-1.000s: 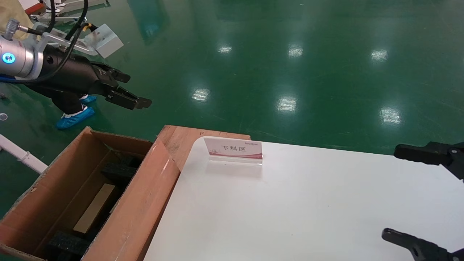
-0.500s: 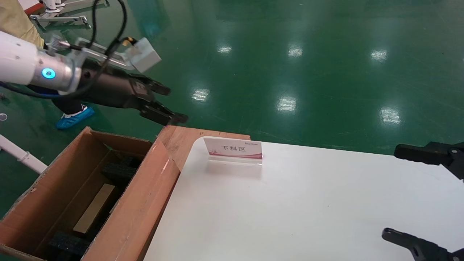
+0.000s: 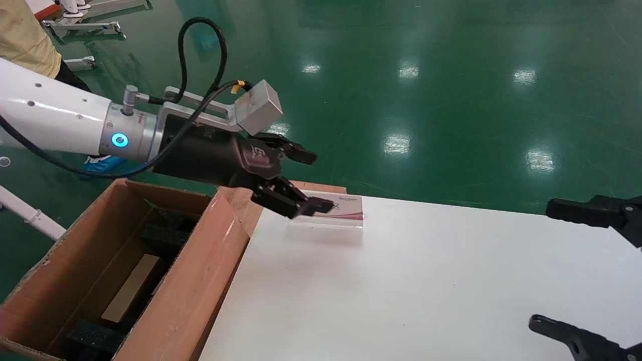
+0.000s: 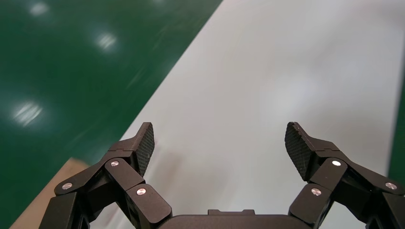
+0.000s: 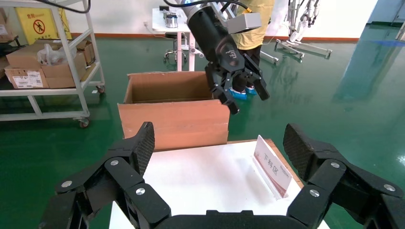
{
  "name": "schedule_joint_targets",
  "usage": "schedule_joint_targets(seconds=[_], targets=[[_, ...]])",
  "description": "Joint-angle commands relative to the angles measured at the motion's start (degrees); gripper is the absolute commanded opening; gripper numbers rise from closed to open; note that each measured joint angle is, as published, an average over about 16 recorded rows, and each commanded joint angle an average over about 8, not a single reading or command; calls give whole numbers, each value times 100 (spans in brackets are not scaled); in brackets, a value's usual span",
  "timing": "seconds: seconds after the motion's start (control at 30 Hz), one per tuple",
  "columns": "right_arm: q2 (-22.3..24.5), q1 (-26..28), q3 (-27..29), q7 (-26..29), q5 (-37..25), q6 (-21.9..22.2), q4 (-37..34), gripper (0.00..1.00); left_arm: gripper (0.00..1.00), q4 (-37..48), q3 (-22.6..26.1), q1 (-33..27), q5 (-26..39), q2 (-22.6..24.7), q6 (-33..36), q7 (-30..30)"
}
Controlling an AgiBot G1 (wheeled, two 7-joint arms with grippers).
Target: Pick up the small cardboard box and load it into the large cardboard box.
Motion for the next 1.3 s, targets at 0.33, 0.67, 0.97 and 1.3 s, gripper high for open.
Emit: schedule_joint_targets(seconds=[0.33, 0.67, 0.97, 1.3], targets=[[-8, -6, 21, 12, -14, -8, 6, 100, 100, -384, -1880, 1478, -325, 86, 517, 493], [-15, -11, 40, 23, -26, -16, 11, 100, 100, -733, -3589, 2823, -620, 164, 986, 941], [-22, -15, 58, 32, -38, -23, 15, 100, 100, -1047, -5125, 4030, -886, 234, 1409, 1344], [-29, -20, 77, 43, -50, -31, 20, 100, 100, -1211, -5977, 4693, -1028, 272, 1636, 1553]])
